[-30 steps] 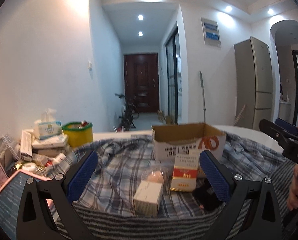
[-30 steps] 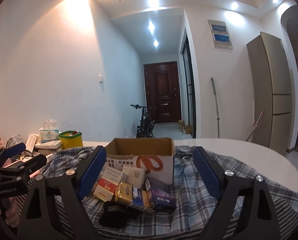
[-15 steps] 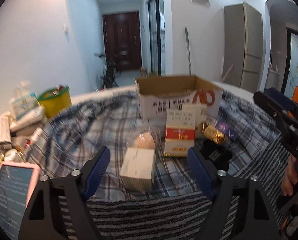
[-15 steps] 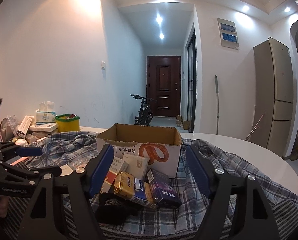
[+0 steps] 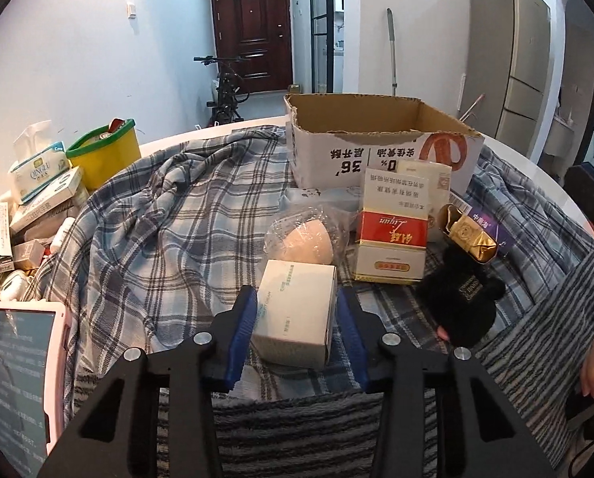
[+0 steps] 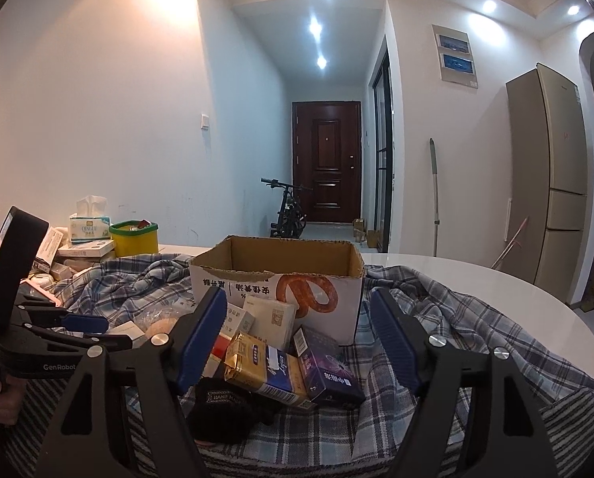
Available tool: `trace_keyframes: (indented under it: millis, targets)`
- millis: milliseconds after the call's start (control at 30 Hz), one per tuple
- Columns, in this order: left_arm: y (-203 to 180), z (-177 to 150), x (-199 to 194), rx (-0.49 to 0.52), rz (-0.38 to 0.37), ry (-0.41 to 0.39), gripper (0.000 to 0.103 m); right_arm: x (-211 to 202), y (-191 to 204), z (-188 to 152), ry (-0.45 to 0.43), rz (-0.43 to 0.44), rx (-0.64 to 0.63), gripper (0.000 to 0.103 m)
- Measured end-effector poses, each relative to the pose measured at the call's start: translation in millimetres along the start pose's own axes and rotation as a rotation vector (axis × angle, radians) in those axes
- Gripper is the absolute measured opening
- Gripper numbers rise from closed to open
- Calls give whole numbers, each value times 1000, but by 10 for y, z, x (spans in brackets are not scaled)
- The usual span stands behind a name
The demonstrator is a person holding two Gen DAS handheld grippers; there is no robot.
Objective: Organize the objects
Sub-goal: 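Lower the left gripper onto the white skin-cream box and close it, then lift the white box with the left gripper while the right gripper approaches the purple box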
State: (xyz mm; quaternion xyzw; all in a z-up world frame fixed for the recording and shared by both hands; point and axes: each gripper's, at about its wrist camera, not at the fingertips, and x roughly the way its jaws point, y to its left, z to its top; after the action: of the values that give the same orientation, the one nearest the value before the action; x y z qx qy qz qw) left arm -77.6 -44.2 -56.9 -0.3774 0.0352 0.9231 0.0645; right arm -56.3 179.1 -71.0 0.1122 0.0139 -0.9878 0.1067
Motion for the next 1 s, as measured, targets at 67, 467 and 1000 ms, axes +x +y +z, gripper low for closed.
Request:
trace_keyframes:
  millis: [67, 467, 1000]
  targets:
    - [27, 17, -42, -9, -22, -17, 44, -7, 5, -1, -6, 0, 0, 74]
    - [71, 80, 201, 30, -100, 91, 64, 32, -21, -8, 9, 5, 16, 74]
    - [-4, 138, -273, 25, -5, -160, 45, 66, -43, -27, 33, 9, 28, 74]
